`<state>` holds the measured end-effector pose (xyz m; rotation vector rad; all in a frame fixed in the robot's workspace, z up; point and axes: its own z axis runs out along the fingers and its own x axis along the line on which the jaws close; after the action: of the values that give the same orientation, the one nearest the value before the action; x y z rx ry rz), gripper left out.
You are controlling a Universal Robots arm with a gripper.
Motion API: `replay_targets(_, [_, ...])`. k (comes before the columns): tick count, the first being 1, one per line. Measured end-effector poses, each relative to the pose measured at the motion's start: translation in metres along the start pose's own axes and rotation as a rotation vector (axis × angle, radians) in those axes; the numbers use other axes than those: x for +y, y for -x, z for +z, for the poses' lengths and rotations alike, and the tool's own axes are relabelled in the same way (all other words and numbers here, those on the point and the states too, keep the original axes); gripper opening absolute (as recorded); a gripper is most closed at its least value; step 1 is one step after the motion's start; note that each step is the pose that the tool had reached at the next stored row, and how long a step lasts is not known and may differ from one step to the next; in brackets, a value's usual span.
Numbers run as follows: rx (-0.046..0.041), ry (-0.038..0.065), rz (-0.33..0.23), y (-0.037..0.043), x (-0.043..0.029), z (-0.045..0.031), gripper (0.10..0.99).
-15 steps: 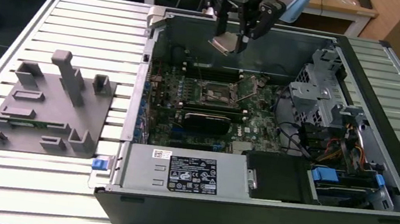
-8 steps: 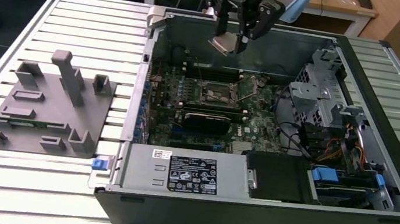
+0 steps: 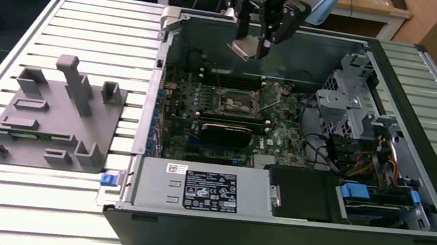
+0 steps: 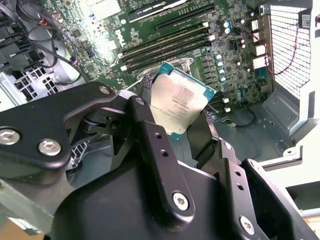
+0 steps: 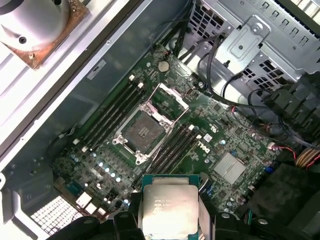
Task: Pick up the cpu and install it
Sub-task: 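Place the cpu into insertion slot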
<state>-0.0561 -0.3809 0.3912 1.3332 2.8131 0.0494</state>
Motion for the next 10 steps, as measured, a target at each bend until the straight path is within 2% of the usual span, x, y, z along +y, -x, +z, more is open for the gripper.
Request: replay_targets(10, [0.0003, 0.001, 0.019, 0.0, 0.0, 0.0003, 0.533])
